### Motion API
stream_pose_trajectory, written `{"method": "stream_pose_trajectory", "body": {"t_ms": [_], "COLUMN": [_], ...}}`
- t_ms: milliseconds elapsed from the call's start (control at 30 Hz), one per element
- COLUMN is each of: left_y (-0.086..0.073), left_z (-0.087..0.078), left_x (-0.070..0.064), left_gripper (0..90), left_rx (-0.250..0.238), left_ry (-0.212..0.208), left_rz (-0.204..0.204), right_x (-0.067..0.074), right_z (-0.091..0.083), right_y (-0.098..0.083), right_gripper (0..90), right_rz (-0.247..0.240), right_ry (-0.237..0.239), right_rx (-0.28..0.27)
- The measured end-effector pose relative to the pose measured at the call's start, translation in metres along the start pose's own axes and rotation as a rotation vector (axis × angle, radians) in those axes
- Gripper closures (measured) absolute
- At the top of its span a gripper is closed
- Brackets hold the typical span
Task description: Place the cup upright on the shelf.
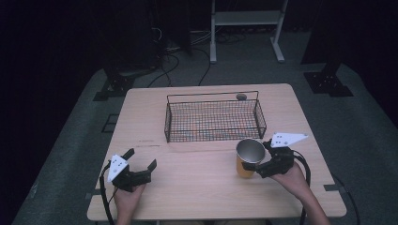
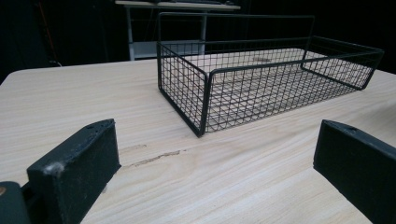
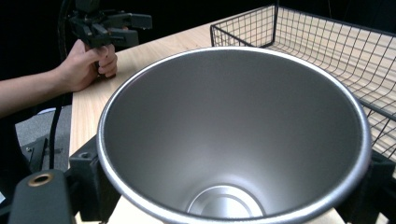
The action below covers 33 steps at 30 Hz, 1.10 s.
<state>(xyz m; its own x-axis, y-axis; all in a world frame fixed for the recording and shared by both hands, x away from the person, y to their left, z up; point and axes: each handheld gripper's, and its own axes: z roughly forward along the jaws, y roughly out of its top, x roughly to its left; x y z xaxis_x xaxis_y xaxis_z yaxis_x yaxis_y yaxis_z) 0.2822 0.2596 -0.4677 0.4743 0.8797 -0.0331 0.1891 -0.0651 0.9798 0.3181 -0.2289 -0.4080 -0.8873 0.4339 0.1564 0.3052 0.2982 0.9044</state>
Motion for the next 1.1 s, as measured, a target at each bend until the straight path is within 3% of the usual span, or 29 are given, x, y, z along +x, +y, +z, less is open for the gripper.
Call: {"method": "stream_pose_trajectory", "body": {"t_ms": [1100], "left_y": [0.0], "left_z": [0.0], "left_x": [0.0], "left_gripper": [0.0], "left_rx": [0.0], "left_ry": [-0.002], "left_rz": [0.0], "right_x": [-0.009], "right_z": [0.001], "right_y": [0.05], "right_gripper": [12.6], "right_rz": [0.007], "right_ry": [0.051], "right_rx": [-0.028]}}
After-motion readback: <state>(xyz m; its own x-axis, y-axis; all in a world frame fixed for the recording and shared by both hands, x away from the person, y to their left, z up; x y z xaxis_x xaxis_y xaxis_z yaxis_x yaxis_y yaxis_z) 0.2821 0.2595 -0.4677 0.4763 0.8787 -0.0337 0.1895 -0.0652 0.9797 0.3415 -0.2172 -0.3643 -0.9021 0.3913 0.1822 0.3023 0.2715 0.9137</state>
